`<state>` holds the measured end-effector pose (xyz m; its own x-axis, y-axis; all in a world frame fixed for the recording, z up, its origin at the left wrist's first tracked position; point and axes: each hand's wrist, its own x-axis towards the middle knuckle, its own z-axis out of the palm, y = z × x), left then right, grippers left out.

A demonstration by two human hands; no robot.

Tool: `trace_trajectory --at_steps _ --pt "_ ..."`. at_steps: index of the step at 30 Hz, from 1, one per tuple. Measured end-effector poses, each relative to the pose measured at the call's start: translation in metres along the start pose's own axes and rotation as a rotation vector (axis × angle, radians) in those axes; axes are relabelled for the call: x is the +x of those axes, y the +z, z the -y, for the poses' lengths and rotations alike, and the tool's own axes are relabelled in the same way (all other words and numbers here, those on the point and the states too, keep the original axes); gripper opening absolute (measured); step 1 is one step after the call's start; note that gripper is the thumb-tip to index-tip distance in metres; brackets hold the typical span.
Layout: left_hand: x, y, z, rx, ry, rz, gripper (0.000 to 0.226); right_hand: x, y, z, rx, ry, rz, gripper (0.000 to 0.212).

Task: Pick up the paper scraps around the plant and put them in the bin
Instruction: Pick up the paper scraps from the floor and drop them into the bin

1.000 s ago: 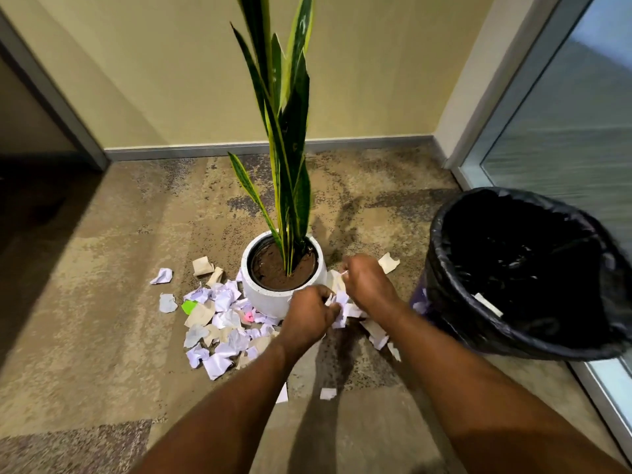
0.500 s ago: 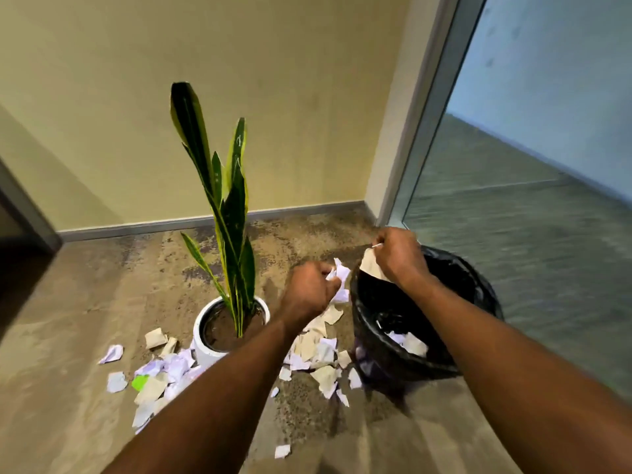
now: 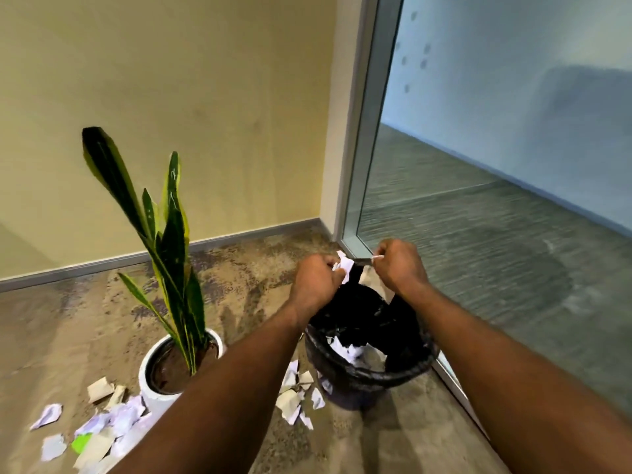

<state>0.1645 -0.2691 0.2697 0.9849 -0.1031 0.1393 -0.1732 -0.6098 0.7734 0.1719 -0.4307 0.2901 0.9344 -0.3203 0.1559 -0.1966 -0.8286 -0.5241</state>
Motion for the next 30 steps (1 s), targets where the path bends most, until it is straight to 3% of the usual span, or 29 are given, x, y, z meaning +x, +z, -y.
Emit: trace_trajectory --at_steps 7,20,26,30 --pt "0.008 0.011 0.002 -0.023 -0.023 0.038 0.013 0.002 0.001 -0.009 0.039 -0.010 0.036 0.009" --pt "0.014 0.038 0.017 0.027 -0.003 0.200 0.031 -0.001 0.016 -0.023 0.007 0.022 0.123 0.011" --pt "0.012 0.039 0.021 0.011 0.018 0.154 0.032 0.001 0.024 -0.020 0.041 0.022 0.107 0.016" --pt "0.010 0.034 0.024 -0.038 0.009 0.076 0.028 0.000 0.033 -0.006 0.051 -0.040 0.078 0.007"
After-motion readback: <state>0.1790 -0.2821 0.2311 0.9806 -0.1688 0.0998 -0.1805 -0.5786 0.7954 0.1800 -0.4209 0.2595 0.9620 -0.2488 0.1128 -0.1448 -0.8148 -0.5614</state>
